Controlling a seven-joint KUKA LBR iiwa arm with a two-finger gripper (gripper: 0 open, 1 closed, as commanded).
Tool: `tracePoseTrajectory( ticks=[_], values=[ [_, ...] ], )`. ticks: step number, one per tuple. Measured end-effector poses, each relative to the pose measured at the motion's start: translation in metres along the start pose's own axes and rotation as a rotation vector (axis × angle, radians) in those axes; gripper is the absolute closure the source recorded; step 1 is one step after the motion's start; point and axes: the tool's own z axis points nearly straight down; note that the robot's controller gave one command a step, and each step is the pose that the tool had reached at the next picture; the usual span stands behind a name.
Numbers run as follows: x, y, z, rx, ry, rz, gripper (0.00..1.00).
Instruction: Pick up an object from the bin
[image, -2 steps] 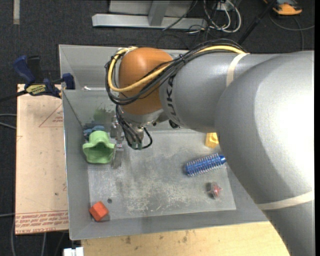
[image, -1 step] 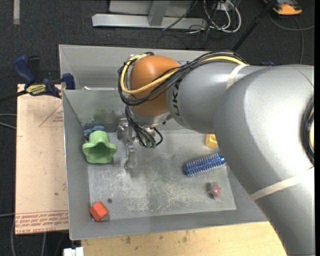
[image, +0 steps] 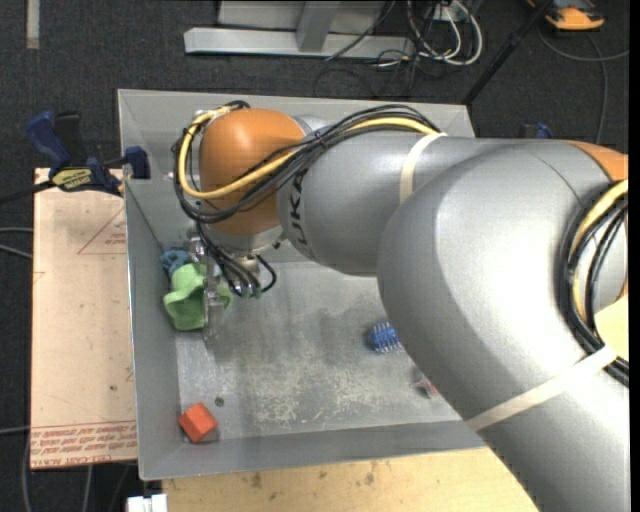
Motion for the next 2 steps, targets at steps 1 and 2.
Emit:
tracePoseTrajectory(
  ticks=[1,2],
  values=[
    [-0.001,-0.005,0.0,0.001,0.001,0.008,1.0],
    [0.022,0.007,-0.105,-0.001,-0.007,-0.041,1.0]
  ],
)
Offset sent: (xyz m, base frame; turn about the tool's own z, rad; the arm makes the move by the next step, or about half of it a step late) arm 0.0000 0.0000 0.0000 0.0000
